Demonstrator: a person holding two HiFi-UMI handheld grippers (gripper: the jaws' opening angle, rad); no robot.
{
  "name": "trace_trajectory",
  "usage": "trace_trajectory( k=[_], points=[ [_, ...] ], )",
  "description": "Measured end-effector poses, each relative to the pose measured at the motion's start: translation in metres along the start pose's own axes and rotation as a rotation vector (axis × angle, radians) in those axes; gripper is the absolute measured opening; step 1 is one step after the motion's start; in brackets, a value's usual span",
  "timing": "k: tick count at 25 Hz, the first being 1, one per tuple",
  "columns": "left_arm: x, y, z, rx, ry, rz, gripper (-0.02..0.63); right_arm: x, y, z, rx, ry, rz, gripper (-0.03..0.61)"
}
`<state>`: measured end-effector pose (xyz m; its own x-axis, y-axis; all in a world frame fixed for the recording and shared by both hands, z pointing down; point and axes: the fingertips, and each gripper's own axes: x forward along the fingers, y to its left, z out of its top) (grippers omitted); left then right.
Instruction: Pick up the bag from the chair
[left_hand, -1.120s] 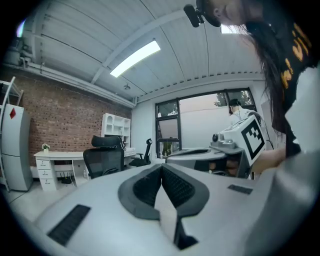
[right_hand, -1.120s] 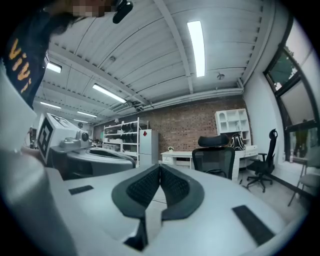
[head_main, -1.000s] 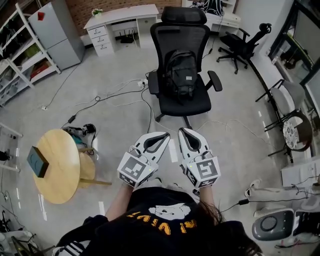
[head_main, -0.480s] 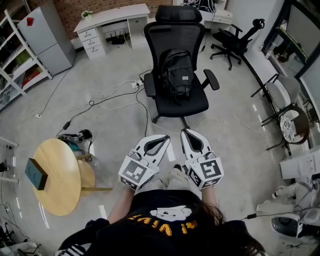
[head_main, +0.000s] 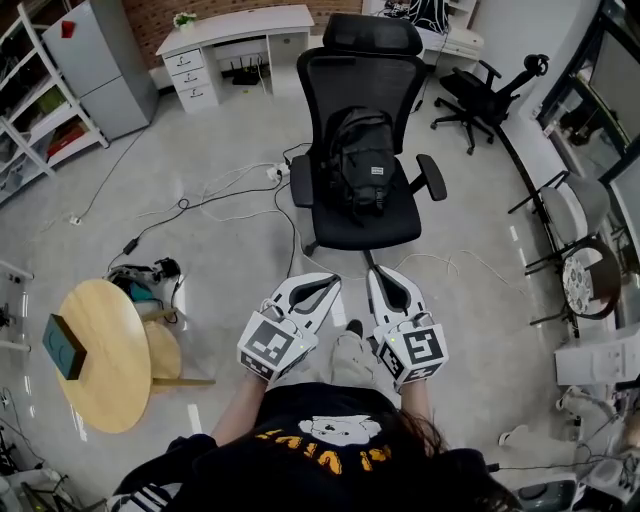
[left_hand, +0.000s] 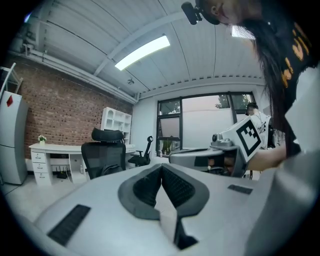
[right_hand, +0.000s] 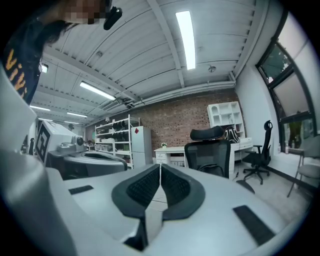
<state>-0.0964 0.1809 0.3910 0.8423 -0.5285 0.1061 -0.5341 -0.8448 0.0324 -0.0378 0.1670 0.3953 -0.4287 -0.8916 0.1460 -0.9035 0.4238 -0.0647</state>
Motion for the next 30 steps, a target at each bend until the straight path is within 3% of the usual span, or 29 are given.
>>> trace_trajectory(
  k=[16, 30],
  points=[
    [0.182, 0.068, 0.03, 0.024, 0.028, 0.085, 0.008, 0.095, -0.176, 0.03, 0.006, -0.007, 0.092, 0.003],
    [0.231, 0.086, 0.021, 0.046, 0.109, 0.164, 0.008, 0.134, -0.227, 0.018, 0.041, 0.007, 0.174, 0.003]
  ],
)
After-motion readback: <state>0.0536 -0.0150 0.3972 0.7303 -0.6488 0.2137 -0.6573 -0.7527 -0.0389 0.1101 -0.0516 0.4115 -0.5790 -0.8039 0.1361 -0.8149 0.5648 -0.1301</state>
